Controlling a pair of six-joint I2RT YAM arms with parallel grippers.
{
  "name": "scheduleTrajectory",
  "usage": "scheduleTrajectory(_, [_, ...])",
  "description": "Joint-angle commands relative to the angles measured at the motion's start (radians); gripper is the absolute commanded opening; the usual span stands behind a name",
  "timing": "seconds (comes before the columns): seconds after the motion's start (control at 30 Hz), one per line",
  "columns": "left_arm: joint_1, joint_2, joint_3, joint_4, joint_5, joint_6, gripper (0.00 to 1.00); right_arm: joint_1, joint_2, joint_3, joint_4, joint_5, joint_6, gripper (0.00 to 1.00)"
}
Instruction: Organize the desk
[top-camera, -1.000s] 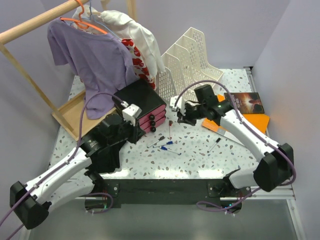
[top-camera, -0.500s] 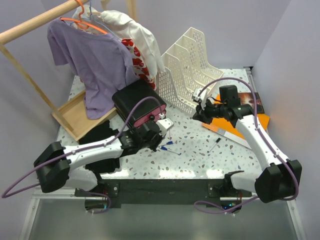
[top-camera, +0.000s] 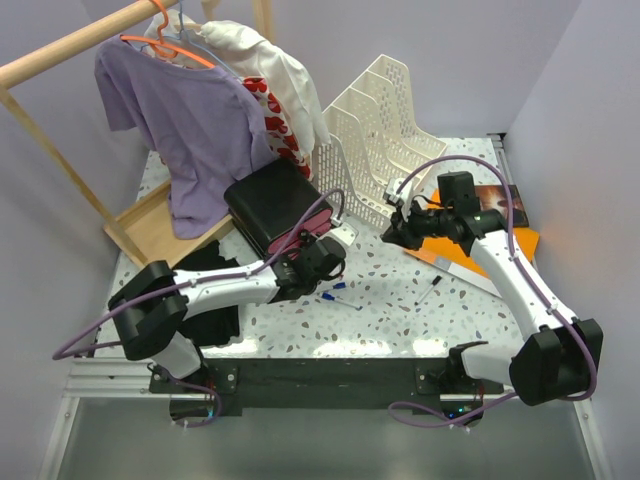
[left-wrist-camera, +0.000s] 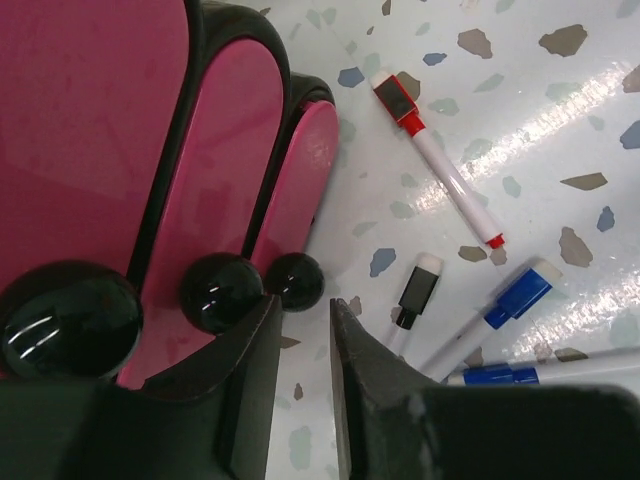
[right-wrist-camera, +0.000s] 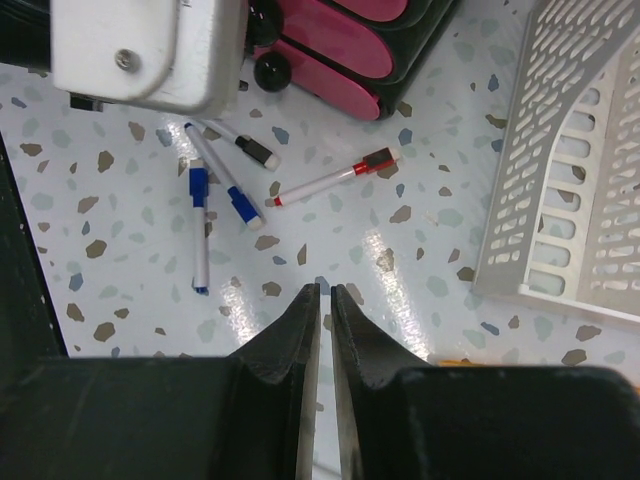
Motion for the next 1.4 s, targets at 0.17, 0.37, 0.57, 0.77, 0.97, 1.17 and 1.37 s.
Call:
scheduleTrajectory(0.17, [-0.001, 0.061, 0.071, -0.006, -0.175, -0.003, 0.44, -0.006, -0.004, -0.011, 0.026, -0.032, -0.003, 0.14])
scheduleTrajectory(0.37, [-0.018, -0.027, 0.079, -0.045, -0.013, -0.01, 0.46, -0.006, -0.003, -0.019, 0.025, -0.027, -0.01, 0.16])
scheduleTrajectory(0.57, [-0.021, -0.265, -0.048, 0.003, 0.125, -0.061, 0.53, -0.005, 0.046, -0.026, 0.025, -0.059, 0.006, 0.21])
scheduleTrajectory(0.77, [-0.014, -0.548, -0.147, -0.017, 0.033, -0.089, 0.78, 0.081, 0.161, -0.04, 0.069, -0.112, 0.091, 0.31])
scheduleTrajectory(0.97, [0.06, -0.768, -0.19, -0.08, -0.108, -0.067, 0.94, 0.276, 0.226, -0.109, 0.355, -0.033, 0.344, 0.54])
scheduleTrajectory(1.17, [0.085, -0.961, -0.282, -0.143, -0.114, -0.234, 0.94, 0.362, 0.307, -0.126, 0.644, 0.079, 0.663, 0.77])
scheduleTrajectory(1.37, [0.086, -1.104, -0.374, -0.193, -0.119, -0.385, 0.94, 0.428, 0.4, -0.175, 0.875, 0.258, 0.996, 0.9])
